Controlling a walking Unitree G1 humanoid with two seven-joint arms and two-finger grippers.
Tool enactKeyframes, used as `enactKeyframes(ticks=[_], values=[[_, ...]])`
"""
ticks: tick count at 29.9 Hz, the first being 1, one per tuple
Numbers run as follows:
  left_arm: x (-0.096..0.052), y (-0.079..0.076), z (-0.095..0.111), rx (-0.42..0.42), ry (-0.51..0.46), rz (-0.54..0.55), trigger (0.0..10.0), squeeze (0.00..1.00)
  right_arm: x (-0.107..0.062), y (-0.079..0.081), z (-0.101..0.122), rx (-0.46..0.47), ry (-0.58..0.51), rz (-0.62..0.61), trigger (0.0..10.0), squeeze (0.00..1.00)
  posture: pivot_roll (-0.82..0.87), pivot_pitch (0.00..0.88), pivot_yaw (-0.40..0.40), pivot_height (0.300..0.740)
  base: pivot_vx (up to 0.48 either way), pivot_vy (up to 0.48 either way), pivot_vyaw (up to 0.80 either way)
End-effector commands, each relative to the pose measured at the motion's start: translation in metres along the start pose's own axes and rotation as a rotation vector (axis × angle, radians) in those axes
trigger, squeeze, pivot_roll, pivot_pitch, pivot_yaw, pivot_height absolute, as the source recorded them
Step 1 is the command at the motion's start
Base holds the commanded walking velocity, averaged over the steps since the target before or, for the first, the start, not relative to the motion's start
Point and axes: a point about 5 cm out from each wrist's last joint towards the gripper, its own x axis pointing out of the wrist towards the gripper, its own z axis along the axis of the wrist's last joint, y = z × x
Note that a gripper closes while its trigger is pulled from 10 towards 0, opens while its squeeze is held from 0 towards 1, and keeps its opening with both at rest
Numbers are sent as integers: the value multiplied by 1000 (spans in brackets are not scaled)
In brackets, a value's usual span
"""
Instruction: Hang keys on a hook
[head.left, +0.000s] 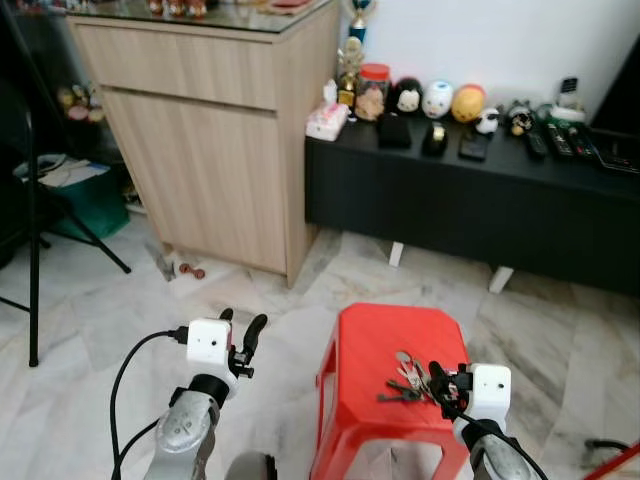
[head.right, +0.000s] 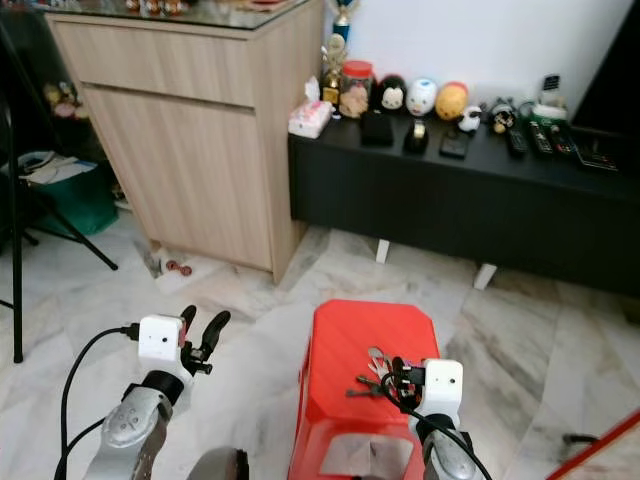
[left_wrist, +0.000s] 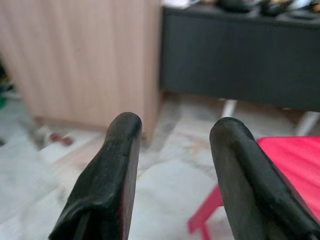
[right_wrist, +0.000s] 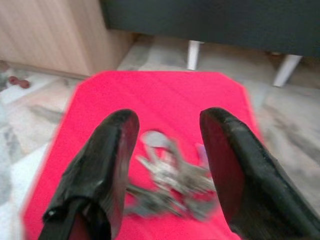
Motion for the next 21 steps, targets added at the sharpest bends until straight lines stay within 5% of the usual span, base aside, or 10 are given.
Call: enactKeyframes(ticks=[1, 15, 21], values=[[1, -3, 0, 4, 6, -9, 10000, 0, -1, -4, 0, -9, 4, -7, 10000, 0, 145, 29, -67, 627, 270, 0, 0], [2, -7, -1, -2, 23, -40, 10000, 0, 3, -15, -2, -29, 70, 1, 10000, 0, 146, 33, -66, 627, 0, 0, 0], [3, -6, 0, 2, 24, -43, 10000, 0, 12, -20, -5, -158, 235, 74, 10000, 0, 148, 37, -65, 627, 0, 0, 0]])
